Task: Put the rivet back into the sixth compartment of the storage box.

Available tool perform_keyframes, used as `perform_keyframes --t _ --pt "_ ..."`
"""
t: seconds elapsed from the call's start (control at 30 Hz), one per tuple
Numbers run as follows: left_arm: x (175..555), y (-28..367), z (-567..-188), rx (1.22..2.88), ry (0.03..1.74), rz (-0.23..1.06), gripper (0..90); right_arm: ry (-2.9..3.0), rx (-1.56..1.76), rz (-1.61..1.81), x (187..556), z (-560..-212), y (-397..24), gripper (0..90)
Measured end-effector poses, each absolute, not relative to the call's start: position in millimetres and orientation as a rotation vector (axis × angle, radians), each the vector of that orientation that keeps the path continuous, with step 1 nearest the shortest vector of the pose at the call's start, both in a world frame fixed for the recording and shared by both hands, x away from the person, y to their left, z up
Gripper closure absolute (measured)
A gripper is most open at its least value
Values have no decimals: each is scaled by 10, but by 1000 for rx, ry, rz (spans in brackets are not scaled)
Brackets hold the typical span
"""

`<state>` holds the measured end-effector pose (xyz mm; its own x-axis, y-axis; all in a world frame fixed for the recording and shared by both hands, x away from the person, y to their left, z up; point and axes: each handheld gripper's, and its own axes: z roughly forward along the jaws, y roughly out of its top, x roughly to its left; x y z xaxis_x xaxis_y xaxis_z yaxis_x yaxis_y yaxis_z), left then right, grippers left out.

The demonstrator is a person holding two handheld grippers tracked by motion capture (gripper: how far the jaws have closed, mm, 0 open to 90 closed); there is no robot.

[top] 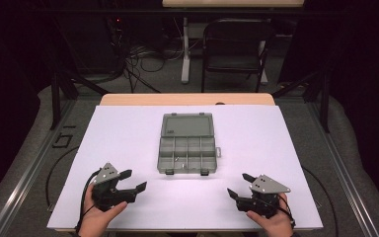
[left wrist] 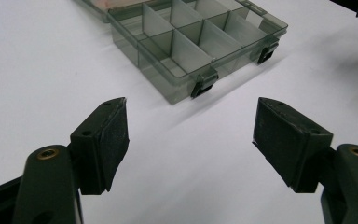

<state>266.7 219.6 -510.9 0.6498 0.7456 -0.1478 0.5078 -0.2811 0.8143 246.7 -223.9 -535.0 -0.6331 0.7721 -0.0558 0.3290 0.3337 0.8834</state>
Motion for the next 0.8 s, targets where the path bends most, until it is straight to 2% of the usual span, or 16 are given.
perform_keyframes --t 0.27,0.8 --pt "2607 2321 -5202 1926 1003 344 260 2134 966 1248 2467 -5351 -2234 275" --pt "2676 2325 -5337 1948 1015 386 258 2145 966 1249 2466 -5351 -2230 275"
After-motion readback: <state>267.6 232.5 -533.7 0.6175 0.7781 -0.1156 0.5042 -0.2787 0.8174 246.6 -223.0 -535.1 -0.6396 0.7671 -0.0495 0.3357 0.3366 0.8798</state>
